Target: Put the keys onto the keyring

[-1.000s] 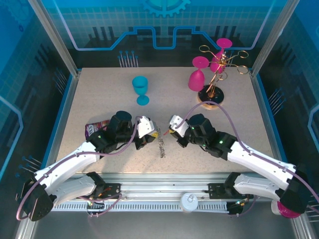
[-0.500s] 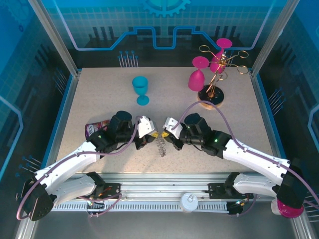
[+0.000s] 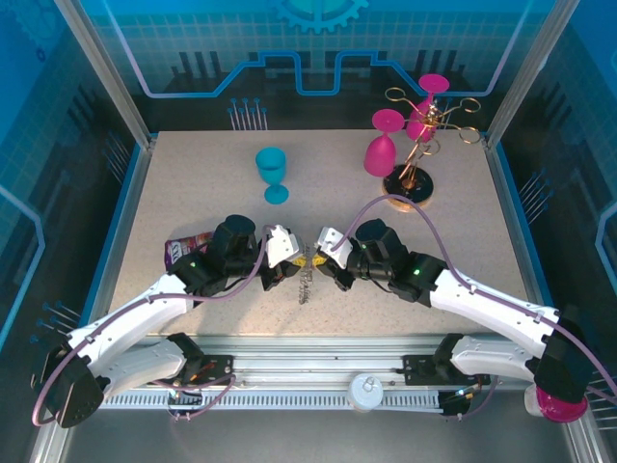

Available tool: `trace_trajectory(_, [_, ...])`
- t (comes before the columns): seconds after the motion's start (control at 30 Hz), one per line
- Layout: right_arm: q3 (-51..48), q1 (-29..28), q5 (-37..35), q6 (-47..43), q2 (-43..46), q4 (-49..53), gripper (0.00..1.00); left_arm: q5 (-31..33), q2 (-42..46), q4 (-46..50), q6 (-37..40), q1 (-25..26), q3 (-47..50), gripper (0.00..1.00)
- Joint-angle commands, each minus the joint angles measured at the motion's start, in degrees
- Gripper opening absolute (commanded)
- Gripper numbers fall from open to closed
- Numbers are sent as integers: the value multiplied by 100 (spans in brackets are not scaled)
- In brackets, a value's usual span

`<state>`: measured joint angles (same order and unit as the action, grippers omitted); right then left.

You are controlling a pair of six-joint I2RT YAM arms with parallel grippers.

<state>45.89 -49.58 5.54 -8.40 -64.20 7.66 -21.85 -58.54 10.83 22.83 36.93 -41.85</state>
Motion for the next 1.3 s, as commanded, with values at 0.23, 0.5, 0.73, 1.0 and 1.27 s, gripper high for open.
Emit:
trace_trajectory(0.23, [61,-51,340,-82,294,104,0,14,-42,-169,66,38,16,0])
trace_trajectory(0.5, [165,-58,628,-82,78,-175,0,-46,-61,-123,83,38,-11,0])
trace_trajectory(0.73, [216,-64,669,-91,-31,-247,0,-81,-60,-112,81,38,-17,0])
trace_trajectory(1.0, [219,-61,565,-21,-66,-403,0,-99,-68,-99,91,43,-13,0])
trace_trajectory(1.27, [270,-67,-65,214,-135,-403,0,-145,-52,-106,80,38,-25,0])
